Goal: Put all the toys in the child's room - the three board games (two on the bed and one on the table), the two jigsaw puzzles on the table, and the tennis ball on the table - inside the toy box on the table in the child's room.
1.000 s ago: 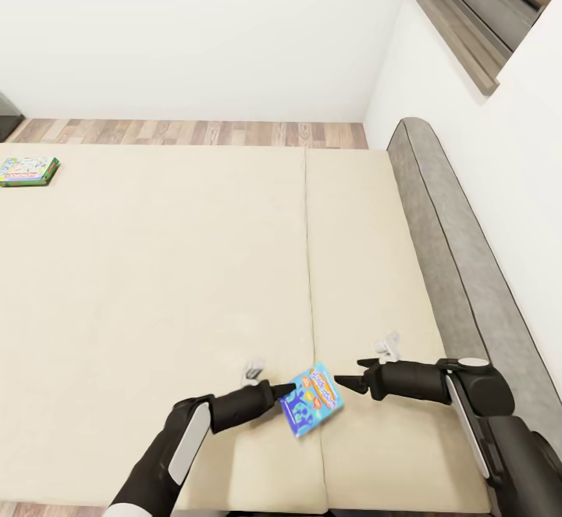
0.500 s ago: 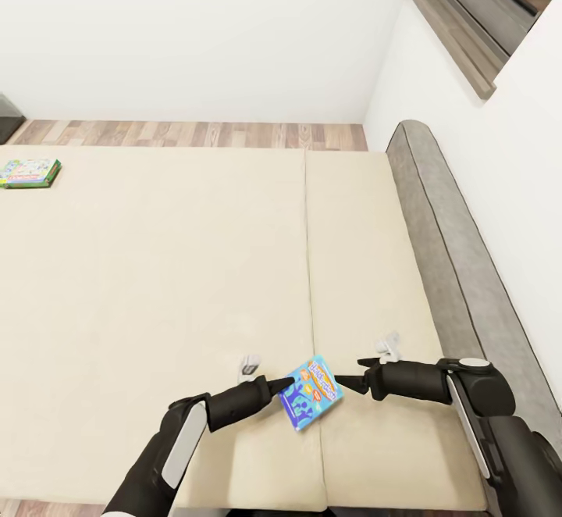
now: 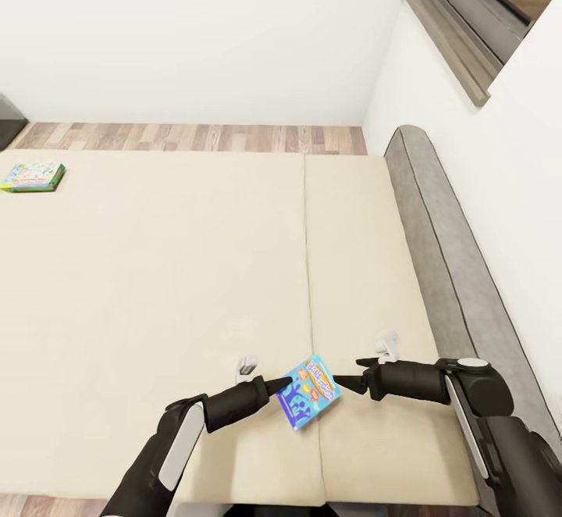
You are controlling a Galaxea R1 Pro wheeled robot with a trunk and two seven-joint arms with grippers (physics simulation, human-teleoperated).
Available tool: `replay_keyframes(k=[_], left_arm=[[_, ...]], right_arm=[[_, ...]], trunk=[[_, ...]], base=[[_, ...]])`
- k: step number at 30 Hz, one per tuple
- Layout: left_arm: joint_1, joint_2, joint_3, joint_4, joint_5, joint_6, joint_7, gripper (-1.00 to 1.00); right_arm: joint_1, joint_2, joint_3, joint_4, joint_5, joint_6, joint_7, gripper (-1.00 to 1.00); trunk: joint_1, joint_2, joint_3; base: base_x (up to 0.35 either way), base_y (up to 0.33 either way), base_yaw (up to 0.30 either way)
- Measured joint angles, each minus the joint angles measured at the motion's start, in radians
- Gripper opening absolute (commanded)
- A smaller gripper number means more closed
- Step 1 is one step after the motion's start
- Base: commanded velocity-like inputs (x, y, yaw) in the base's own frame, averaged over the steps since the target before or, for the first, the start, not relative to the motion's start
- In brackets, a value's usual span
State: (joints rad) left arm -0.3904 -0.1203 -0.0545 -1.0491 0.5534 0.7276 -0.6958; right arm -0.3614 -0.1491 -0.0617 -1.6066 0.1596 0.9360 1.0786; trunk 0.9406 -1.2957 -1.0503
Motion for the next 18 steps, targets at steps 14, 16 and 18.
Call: replay_keyframes(k=[14, 16, 18], left_arm=[[0.006, 0.008, 0.006, -0.001, 0.000, -0.002, 0.000, -1.00], [0.006, 0.009, 0.007, -0.001, 0.000, -0.002, 0.000, -1.00], [0.006, 0.011, 0.008, -0.001, 0.000, -0.001, 0.000, -1.00]], right_arm=[[0.000, 0.004, 0.011, 0.000, 0.003, 0.004, -0.002, 1.00], [0.000, 0.004, 0.011, 0.000, 0.003, 0.005, -0.002, 1.00], [0.000, 0.004, 0.012, 0.000, 0.003, 0.005, -0.003, 1.00]], trunk=[[-0.054, 0.098, 0.044], [-0.061, 0.112, 0.050], [-0.069, 0.126, 0.056]], base=[[0.000, 0.000, 0.000], [0.000, 0.000, 0.000], [0.000, 0.000, 0.000]])
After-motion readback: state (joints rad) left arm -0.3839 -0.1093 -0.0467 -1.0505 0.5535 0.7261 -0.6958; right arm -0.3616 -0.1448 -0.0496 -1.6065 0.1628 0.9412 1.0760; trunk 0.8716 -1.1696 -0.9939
